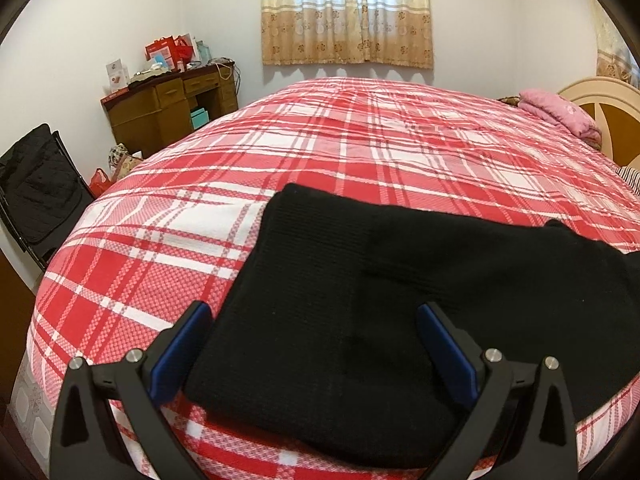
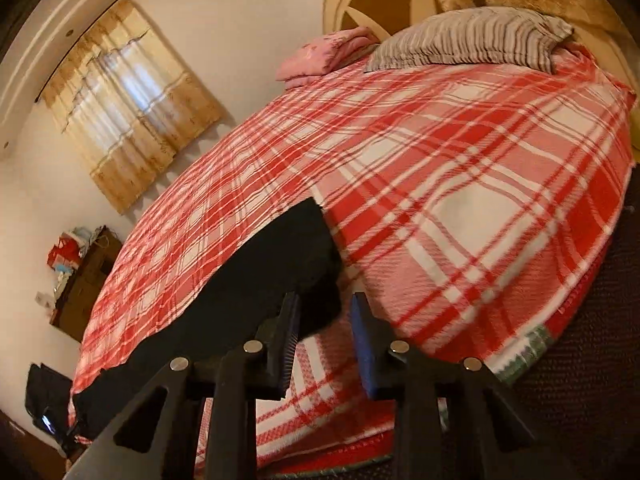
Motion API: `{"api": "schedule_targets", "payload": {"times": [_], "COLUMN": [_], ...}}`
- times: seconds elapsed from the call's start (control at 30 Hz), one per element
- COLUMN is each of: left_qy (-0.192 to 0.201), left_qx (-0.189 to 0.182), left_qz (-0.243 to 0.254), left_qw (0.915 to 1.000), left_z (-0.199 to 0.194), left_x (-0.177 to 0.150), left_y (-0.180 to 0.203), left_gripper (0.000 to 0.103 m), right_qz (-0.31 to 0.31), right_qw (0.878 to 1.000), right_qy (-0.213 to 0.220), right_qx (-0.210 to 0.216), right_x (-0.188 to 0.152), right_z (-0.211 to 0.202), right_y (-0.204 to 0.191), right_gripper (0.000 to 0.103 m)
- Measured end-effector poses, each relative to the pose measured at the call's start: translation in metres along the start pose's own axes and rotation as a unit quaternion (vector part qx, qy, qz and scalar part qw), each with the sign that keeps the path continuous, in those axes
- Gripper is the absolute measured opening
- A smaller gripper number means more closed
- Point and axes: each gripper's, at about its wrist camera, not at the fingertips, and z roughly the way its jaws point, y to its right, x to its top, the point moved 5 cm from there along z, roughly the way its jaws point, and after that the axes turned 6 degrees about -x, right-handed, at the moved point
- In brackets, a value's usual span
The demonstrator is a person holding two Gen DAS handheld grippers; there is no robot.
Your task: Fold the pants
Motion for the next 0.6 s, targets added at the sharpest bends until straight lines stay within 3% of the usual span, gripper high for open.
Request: {"api": "schedule_targets", "payload": {"times": [0.17,0.33,0.43,0.53,0.6], "left_qy": [0.004,0.007,0.006,0.007,0.008], "left_qx": [0.001,0.003,0.002,0.002,0.003], "left_qz": [0.002,0.004,0.003,0.003,0.004], "left_qw": [1.0,1.0,1.0,1.0,1.0], "left_z": [0.0,0.0,0.0,0.0,0.0], "left_x": [0.0,-0.001,-0.001,-0.001,-0.001], "left_y": [0.0,0.0,0.0,-0.001,0.0], "left_gripper": [0.103,0.103,0.103,0.103,0.103], "right_qz": [0.02,0.031,0.039,0.082,0.092], "right_qw": [0.999,0.999,0.999,0.996,0.994], "right_qy": [0.026,0.012,0.003,0.012,0.018], "right_qx": [0.017,0.003,0.029,0.041,0.051], "right_x": [0.009,0.01,0.007,0.013,0.016], "right_z": [-0.012,-0.002,-0.001,-0.015,-0.023], "right_y": [0.005,0.016,0.017,0.027,0.03], "right_gripper": [0.004,0.003,0.004,0.011,0.035]}}
